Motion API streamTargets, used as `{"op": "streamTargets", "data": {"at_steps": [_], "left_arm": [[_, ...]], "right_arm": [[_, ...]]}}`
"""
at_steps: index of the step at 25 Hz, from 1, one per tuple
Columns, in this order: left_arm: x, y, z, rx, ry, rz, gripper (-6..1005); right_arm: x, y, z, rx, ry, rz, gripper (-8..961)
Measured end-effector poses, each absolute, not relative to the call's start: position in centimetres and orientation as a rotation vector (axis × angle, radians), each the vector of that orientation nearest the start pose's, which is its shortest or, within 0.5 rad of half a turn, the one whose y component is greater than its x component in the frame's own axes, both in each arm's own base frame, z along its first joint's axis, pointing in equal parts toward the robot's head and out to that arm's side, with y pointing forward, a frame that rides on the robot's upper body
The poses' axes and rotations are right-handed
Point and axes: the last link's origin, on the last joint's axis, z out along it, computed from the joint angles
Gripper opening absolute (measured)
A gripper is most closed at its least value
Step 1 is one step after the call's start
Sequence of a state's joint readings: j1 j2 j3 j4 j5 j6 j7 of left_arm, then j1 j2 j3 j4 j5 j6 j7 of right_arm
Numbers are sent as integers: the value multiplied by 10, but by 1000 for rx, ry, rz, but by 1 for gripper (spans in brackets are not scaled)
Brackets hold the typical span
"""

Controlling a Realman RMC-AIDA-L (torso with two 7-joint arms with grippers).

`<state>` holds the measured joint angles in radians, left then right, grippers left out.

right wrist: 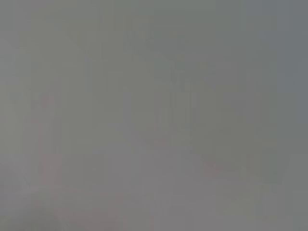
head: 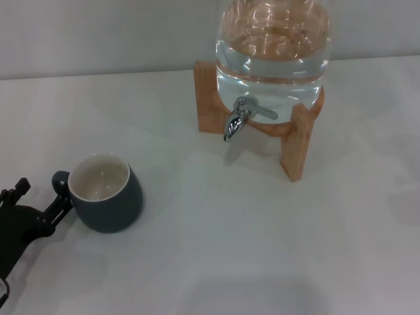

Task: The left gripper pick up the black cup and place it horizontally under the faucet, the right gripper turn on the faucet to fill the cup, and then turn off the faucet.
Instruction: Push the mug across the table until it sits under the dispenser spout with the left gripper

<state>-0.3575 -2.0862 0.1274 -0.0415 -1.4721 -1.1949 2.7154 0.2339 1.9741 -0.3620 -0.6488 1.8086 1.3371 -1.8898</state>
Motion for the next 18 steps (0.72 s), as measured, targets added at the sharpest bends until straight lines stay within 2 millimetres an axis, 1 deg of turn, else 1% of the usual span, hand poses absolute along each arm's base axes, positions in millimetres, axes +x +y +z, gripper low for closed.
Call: {"op": "streamTargets", "data": {"at_steps": [18], "left_arm": [[-360,268,-49,-1857,-756,-677,861]], "right_arm": [[385,285,177,-1564,680,936,847]]}}
